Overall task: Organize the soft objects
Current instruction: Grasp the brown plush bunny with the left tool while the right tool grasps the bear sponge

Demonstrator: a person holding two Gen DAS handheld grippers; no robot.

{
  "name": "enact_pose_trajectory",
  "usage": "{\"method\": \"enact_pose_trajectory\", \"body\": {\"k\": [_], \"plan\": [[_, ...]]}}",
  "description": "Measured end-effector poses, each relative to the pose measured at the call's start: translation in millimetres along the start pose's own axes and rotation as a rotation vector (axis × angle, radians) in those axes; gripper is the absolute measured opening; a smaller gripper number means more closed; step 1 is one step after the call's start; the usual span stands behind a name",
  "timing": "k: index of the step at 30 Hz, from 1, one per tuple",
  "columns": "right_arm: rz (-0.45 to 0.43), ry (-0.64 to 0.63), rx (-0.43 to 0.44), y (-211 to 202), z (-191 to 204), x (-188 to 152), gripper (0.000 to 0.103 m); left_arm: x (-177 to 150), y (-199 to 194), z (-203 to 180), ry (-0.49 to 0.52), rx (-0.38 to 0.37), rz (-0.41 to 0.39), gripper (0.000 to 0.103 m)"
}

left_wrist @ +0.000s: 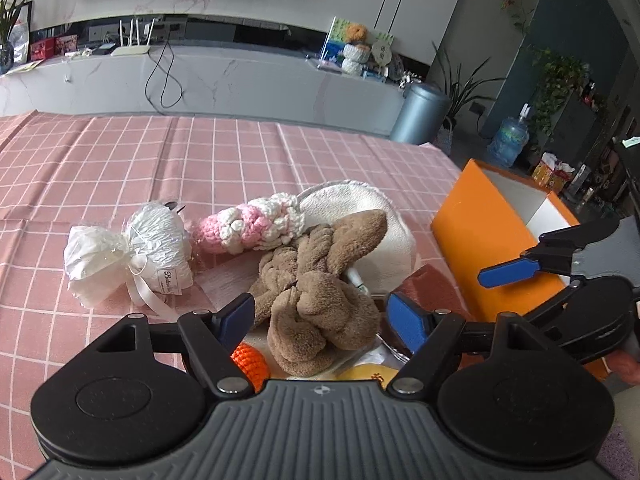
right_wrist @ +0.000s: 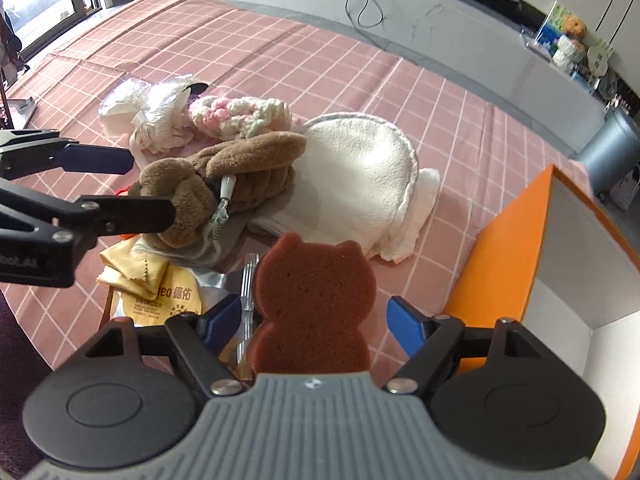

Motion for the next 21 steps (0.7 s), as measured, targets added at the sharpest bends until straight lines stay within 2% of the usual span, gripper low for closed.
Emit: {"method": "enact_pose_trajectory", "body": {"k": [7, 9, 10, 11, 13, 18, 21], "plan": [[0.043, 0.019, 0.027, 17, -1, -1, 0.080, -6, 19, 10, -0.067, -0.013, 0.069, 0.090], [0.055, 0.043, 0.046, 23, -3, -2, 0.077, -7, 24, 11, -0.083, -0.017, 0.083, 0.090], [0.061, 0.055, 0.052, 24, -3, -3, 0.073, -9, 26, 11, -0.091, -0.019, 0.091, 0.089], [0.064, 0.066, 0.055, 26, -3, -4, 0.066, -10, 27, 11, -0.100, -0.023, 0.095, 0.086], [0.060, 0.079, 0.059, 26, -4, -5, 0.064, -12, 29, 11, -0.134, -0.046, 0.099, 0.066], [0.043, 0.083, 0.059, 21, -3, -5, 0.059, -7, 25, 11, -0.167, -0.055, 0.077, 0.050], [0.027, 0.090, 0.063, 16, -3, -4, 0.057, 0, 17, 12, -0.182, -0.053, 0.041, 0.045]]}}
Point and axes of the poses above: each gripper's, at about its wrist camera, not at the fingertips, and y roughly the way its jaws point, z to its left, x to its top, the point moved 10 cm from there along y, roughly the way its jaws point, and after that the axes turned 1 degree about -z, right-handed, at the moved point
